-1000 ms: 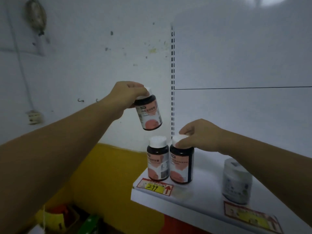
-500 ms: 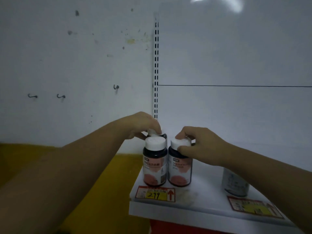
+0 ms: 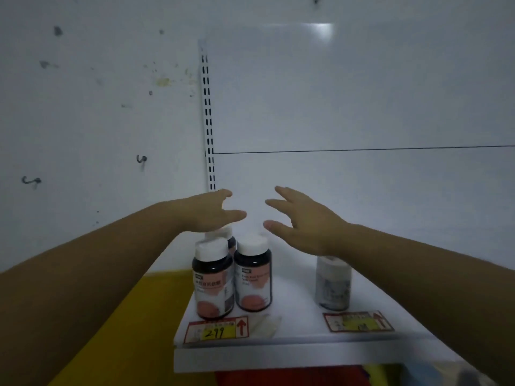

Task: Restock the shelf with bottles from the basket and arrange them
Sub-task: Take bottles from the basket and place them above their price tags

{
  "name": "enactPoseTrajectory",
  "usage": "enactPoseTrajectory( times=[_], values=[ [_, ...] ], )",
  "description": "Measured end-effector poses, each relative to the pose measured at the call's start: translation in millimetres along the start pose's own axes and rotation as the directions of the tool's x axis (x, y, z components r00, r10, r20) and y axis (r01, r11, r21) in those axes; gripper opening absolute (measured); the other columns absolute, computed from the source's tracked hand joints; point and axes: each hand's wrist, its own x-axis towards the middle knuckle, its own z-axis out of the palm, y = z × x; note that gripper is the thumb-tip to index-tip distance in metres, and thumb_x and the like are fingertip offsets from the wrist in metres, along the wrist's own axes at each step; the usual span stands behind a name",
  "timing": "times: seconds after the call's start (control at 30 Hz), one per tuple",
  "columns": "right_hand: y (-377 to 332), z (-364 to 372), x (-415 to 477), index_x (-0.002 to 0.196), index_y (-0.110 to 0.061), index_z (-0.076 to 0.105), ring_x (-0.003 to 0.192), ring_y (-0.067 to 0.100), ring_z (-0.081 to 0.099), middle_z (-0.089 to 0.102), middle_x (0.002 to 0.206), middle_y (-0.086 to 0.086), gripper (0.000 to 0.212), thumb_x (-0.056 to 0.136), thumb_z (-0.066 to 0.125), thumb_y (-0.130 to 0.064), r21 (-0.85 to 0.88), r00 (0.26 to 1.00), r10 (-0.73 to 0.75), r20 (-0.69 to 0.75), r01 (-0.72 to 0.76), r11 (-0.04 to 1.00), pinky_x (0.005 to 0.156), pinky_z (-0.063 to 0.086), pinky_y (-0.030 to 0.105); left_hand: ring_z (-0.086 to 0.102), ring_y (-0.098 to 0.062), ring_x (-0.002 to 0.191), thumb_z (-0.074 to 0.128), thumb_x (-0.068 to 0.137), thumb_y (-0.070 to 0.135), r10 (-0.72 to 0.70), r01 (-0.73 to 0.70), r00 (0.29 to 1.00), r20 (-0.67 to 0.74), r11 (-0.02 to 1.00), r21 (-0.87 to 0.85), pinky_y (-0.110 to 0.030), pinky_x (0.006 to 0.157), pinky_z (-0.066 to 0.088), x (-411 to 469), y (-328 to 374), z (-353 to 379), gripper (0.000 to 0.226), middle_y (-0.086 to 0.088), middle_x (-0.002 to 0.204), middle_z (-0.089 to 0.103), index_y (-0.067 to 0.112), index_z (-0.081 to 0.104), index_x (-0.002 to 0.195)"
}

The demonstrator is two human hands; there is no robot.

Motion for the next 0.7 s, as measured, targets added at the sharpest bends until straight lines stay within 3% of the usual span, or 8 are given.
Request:
enactPoseTrajectory(
  times=[0.07, 0.1, 0.2, 0.33, 0.57, 0.7],
  values=[
    [21, -14, 1, 0.150, -0.022, 0.018, 0.148, 0.019, -0.003, 0.000, 0.161, 0.005, 0.066, 0.094, 0.030, -0.056, -0.252, 0.998, 0.015, 0.066, 0.002, 0.968, 0.121, 0.005, 0.040, 0.008, -0.020, 0.147, 0.039, 0.089, 0.061, 0.063, -0.054, 0.998, -0.022, 0.954, 0.295, -0.044, 0.119, 0.014, -2, 24, -9, 0.079, -0.001, 0.160, 0.010, 0.020, 0.011, 0.150],
    [31, -21, -2, 0.150, -0.021, 0.016, 0.148, 0.021, -0.005, -0.002, 0.161, 0.007, 0.068, 0.094, 0.029, -0.057, -0.315, 0.995, 0.045, 0.086, -0.016, 0.949, 0.120, 0.003, 0.042, 0.003, -0.018, 0.148, 0.037, 0.089, 0.062, 0.088, -0.075, 0.996, -0.022, 0.939, 0.337, -0.045, 0.120, 0.012, -4, 40, -13, 0.079, 0.000, 0.160, 0.009, 0.020, 0.010, 0.150],
    [60, -39, -29, 0.150, -0.021, 0.014, 0.148, 0.021, -0.007, -0.002, 0.161, 0.007, 0.069, 0.094, 0.029, -0.057, -0.367, 0.993, 0.087, 0.084, -0.050, 0.929, 0.119, 0.000, 0.044, -0.005, -0.016, 0.148, 0.032, 0.092, 0.060, 0.178, -0.160, 0.983, -0.035, 0.940, 0.301, -0.045, 0.120, 0.006, -10, 90, -15, 0.073, 0.004, 0.161, 0.003, 0.025, 0.008, 0.151],
    [96, -68, -98, 0.151, -0.023, 0.007, 0.148, 0.020, -0.007, -0.002, 0.161, 0.005, 0.070, 0.094, 0.031, -0.057, -0.382, 0.992, 0.115, 0.052, -0.087, 0.920, 0.119, 0.000, 0.042, -0.010, -0.018, 0.147, 0.026, 0.095, 0.055, 0.320, -0.274, 0.947, 0.010, 0.796, 0.540, -0.045, 0.120, -0.001, -23, 157, 5, 0.067, 0.001, 0.160, -0.006, 0.027, 0.002, 0.151],
    [171, -122, -255, 0.151, -0.021, 0.010, 0.148, 0.020, -0.004, 0.001, 0.161, 0.005, 0.071, 0.094, 0.031, -0.057, -0.408, 0.952, 0.297, 0.067, -0.246, 0.879, 0.120, 0.004, 0.043, -0.002, -0.017, 0.148, 0.027, 0.094, 0.056, 0.510, -0.493, 0.858, 0.058, 0.790, 0.364, -0.042, 0.120, 0.002, -60, 323, 65, 0.067, 0.001, 0.161, 0.001, 0.026, 0.006, 0.151],
    [208, -152, -355, 0.149, -0.020, 0.018, 0.147, 0.021, 0.009, 0.015, 0.159, 0.005, 0.068, 0.093, 0.037, -0.055, -0.386, 0.908, 0.417, 0.045, -0.369, 0.845, 0.119, 0.015, 0.041, 0.000, -0.015, 0.148, 0.027, 0.093, 0.058, 0.609, -0.604, 0.788, 0.088, 0.739, 0.300, -0.041, 0.120, 0.005, -81, 413, 103, 0.067, 0.001, 0.161, 0.005, 0.028, 0.009, 0.150]
  ],
)
